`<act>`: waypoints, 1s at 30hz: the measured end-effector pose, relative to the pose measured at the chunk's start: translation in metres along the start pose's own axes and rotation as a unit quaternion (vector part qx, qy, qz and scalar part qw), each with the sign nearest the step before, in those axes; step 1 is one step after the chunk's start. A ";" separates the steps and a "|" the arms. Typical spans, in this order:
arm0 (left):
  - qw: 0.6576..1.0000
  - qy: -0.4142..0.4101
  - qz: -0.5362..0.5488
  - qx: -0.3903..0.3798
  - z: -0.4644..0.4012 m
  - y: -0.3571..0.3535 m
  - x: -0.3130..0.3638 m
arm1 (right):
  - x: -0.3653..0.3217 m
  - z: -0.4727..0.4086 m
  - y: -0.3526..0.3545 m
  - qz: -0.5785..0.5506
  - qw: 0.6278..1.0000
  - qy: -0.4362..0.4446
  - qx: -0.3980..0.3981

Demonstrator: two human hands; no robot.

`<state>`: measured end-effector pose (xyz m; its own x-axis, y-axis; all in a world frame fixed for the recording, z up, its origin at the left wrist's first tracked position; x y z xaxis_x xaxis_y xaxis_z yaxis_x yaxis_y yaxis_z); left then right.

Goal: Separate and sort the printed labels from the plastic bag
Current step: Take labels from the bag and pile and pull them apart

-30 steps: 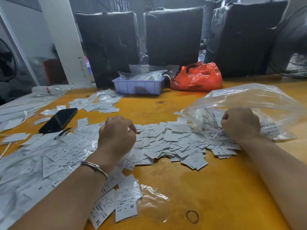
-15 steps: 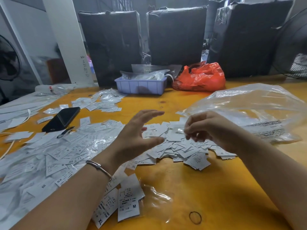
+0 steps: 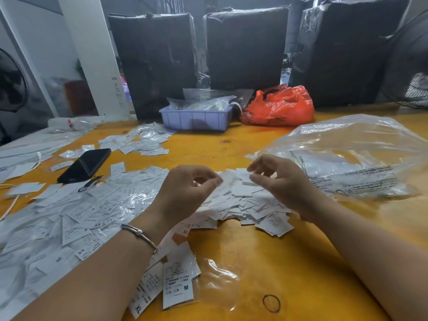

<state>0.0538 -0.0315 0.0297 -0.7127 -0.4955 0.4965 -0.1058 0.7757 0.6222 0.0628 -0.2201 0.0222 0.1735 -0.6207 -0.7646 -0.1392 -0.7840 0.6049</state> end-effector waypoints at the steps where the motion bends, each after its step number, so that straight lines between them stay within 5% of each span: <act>1: 1.000 0.010 -0.002 0.015 0.000 0.003 -0.002 | 0.002 -0.001 -0.001 0.071 0.997 0.015 0.013; 6: 0.996 0.071 0.037 0.037 0.005 0.007 -0.015 | 0.007 -0.004 -0.022 0.213 0.976 0.039 -0.023; 12: 0.987 0.114 0.093 0.056 0.007 0.007 -0.023 | -0.005 0.001 -0.021 0.200 0.974 0.107 0.010; 23: 0.971 0.167 0.164 0.055 0.009 0.003 -0.025 | 0.002 0.001 0.004 -0.072 0.997 -0.023 -0.023; 30: 0.972 0.159 0.167 0.049 0.008 0.002 -0.022 | 0.003 0.003 0.003 -0.066 0.995 -0.060 -0.042</act>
<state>0.0639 -0.0157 0.0152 -0.4703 -0.2933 0.8323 0.0174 0.9399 0.3410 0.0601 -0.2245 0.0211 0.0661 -0.5115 -0.8568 -0.0400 -0.8593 0.5099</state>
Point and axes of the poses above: each hand's wrist, its own z-axis away from the middle knuckle, its own y-axis out of the back of the hand, x = y × z, the point moved 7 cm from there along -z, towards the middle knuckle, and after that the axes turned 15 degrees about -y, right-handed, at the moved point
